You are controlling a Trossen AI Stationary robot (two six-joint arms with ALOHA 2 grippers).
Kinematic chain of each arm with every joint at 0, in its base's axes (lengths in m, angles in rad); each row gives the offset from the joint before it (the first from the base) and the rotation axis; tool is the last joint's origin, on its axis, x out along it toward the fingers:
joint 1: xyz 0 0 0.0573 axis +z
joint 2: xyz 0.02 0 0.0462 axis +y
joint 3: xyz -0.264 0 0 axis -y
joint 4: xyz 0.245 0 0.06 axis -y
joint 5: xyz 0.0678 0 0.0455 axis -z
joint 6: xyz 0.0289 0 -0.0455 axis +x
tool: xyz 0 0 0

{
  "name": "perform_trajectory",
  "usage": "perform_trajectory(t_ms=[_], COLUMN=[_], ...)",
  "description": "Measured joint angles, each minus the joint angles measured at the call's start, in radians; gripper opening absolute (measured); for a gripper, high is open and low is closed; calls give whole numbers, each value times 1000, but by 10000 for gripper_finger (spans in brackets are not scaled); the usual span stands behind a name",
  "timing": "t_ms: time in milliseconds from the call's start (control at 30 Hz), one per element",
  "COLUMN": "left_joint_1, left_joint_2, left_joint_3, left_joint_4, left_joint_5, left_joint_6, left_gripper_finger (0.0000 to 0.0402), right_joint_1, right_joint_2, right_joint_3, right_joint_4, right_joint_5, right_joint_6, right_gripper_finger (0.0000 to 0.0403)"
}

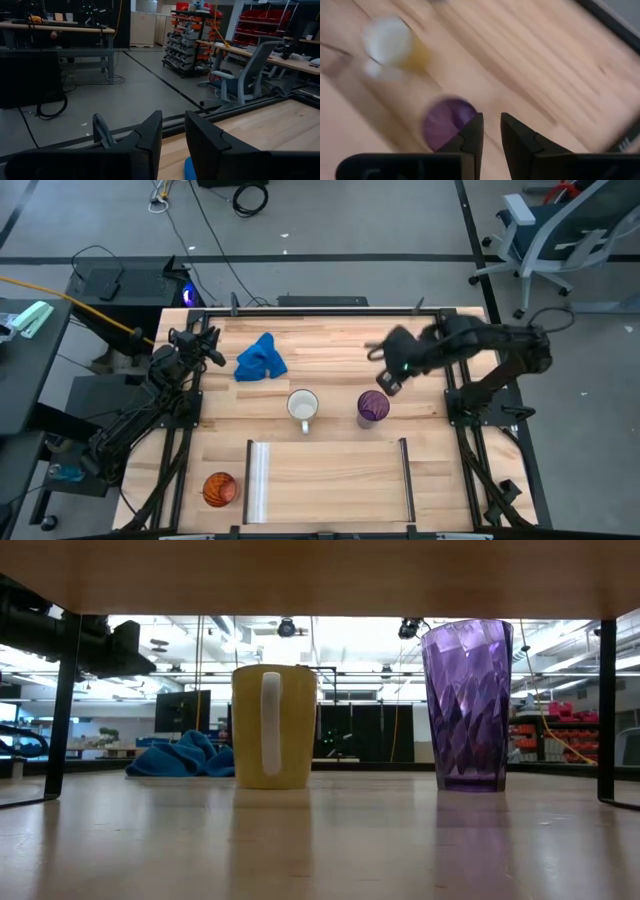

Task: Stack small to large cups/mugs on shelf
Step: Put the purple cup on the shelf

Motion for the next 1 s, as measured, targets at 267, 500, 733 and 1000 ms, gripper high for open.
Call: perform_trajectory(t_ms=[267,500,733,1000], left_joint_1=[0,0,0,0], left_joint_2=[0,3,26,31], left_joint_3=[0,0,0,0], left_joint_4=[0,0,0,2], left_joint_5=[0,0,0,4], left_joint_6=[0,0,0,0], left_gripper_finger=[90,96,96,97], right_joint_1=[27,26,22,-33], right_joint_2=[-71,-39,-9,26], right_joint_3=[-335,-440,-441,-441], right_joint_4=[29,203,265,280], right_joint_5=[-87,-189,-195,-198], right_joint_6=[133,78,69,21], right_gripper_finger=[72,72,72,72])
